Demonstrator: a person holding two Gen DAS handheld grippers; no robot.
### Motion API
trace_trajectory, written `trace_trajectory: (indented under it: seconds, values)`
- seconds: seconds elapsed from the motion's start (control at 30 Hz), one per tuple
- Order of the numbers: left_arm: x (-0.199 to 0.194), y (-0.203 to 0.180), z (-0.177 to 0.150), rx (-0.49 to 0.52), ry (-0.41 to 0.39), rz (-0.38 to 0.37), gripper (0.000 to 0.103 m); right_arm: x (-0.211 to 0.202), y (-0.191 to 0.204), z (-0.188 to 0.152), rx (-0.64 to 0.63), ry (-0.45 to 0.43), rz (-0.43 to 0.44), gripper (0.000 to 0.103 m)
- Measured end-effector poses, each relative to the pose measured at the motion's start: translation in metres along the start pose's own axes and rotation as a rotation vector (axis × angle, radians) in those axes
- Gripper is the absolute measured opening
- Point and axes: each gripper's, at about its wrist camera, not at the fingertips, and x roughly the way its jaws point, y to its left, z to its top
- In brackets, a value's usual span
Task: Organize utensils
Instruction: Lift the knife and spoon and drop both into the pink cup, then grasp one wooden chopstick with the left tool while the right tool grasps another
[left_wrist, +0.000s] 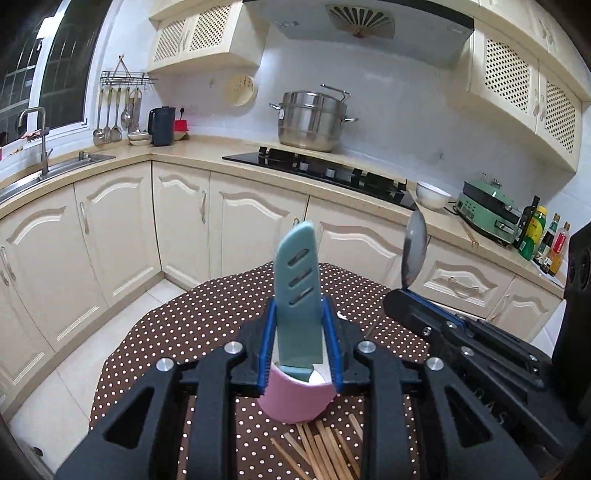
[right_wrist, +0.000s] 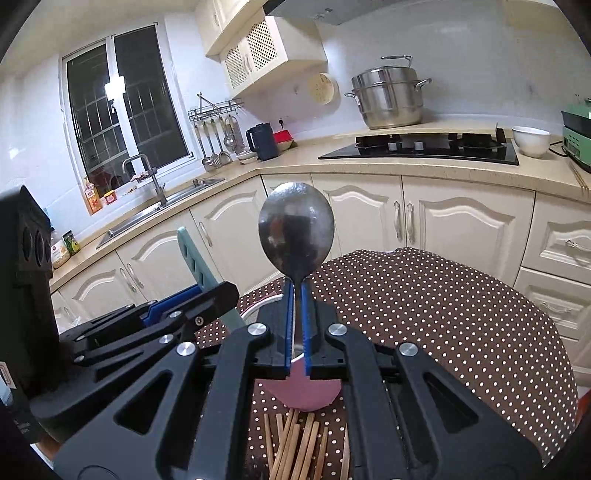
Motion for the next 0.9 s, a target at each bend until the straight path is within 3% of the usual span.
trace_trajectory:
  seconds: [0.13,0.23,0.43,0.77,0.9]
  values:
    - [-0.009,0.001,-0.001,0.002,-0.011,-0.003,0.026,-0.001,-0.001,-0.001,0.012,0.006,-0.003,0.005]
    - [-0.018,0.003,0.001,-0.017,-0.025,-0.014,0.034,0.0,-0.003,-0.002,0.029,0.017,0.004,0.005]
    - [-0.035,0.007,0.002,-0.047,-0.042,-0.016,0.04,0.002,-0.004,-0.006,0.06,0.043,-0.002,0.006]
    - [-0.062,0.021,-0.005,-0.101,-0.05,-0.021,0.043,-0.013,0.005,-0.011,0.064,0.056,-0.014,0.006]
    - [-0.075,0.025,-0.013,-0.111,-0.046,-0.013,0.046,-0.025,0.004,-0.011,0.071,0.04,-0.02,0.026]
